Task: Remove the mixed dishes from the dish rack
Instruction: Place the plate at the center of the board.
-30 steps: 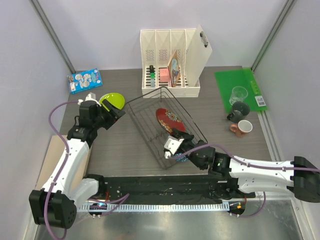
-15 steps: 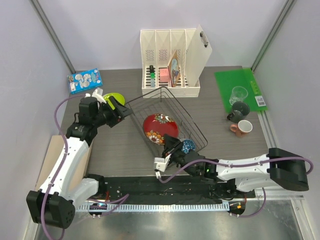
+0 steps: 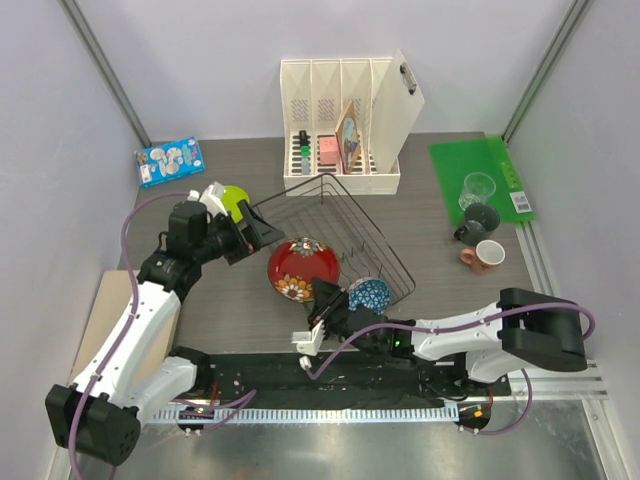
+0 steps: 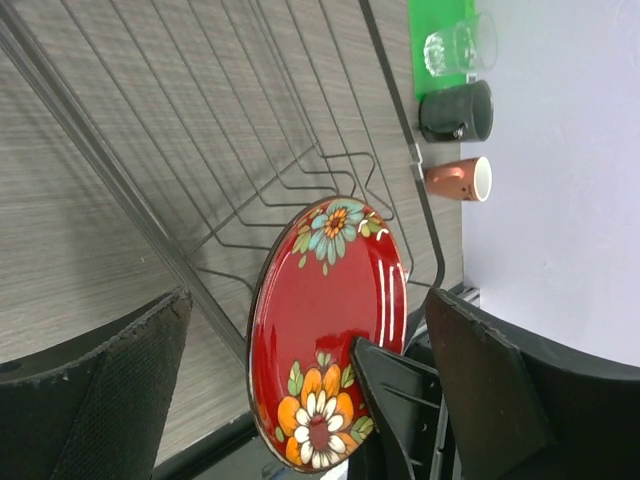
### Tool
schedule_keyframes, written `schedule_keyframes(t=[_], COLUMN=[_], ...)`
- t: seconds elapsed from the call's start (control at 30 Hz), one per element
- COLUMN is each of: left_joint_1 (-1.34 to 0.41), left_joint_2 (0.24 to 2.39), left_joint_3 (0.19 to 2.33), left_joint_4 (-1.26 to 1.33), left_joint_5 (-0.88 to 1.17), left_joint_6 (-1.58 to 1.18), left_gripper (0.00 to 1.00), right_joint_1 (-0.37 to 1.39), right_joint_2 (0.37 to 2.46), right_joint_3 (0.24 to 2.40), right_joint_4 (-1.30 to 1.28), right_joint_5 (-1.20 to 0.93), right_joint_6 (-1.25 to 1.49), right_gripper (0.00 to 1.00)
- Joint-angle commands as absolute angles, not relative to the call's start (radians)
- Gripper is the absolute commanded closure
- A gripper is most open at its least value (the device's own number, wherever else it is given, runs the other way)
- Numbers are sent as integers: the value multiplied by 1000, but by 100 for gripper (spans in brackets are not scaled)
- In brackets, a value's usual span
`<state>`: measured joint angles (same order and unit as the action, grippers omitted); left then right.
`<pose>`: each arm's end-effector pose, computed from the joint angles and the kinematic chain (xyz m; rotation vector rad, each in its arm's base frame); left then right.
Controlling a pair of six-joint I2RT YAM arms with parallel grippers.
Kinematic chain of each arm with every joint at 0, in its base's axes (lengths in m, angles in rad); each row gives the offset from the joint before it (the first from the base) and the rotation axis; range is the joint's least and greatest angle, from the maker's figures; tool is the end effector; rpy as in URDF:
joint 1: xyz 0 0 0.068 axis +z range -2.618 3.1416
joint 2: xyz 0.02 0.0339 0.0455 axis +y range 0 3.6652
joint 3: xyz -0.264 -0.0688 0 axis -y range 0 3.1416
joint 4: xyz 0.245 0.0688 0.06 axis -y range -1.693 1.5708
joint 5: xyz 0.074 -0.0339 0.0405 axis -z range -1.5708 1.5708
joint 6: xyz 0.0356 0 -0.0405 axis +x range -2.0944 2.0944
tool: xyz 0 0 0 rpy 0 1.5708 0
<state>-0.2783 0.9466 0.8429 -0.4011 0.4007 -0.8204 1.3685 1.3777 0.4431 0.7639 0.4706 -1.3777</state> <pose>0.1972 -0.0708 0.3104 -0.3354 2.1923 -1.0597 0.0695 0.2587 0.1932 -1.6053 0.6730 -0.4157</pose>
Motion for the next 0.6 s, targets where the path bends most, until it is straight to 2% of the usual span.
schedule_keyframes(t=[0.0, 0.2, 0.33, 0.4, 0.5, 0.53, 0.57], left_joint_1=[-299, -328, -337, -339, -342, -342, -342], left_joint_2=[937, 937, 930, 922, 922, 923, 923], left_joint_3=[815, 796, 785, 781, 772, 769, 764], left_joint_4=[-380, -382, -382, -380, -377, -377, -377], left_joint_5=[430, 420, 417, 419, 425, 423, 423], left_joint_6=[-796, -793, -792, -792, -793, -790, -790], left_gripper=[5, 0, 2, 7, 20, 30, 35], right_joint_1=[1376, 1376, 1376, 1373, 1373, 1371, 1370], right_joint_2=[1384, 1411, 1433, 1442, 1448, 1447, 1447], right_joint_3=[534, 594, 621, 626, 627, 626, 626], right_joint_4=[917, 922, 933, 939, 942, 943, 943], right_joint_5=[448, 414, 399, 397, 396, 396, 396], right_joint_6=[-1448, -1465, -1467, -1466, -1466, -1466, -1466], right_gripper=[99, 99, 99, 99, 99, 99, 99])
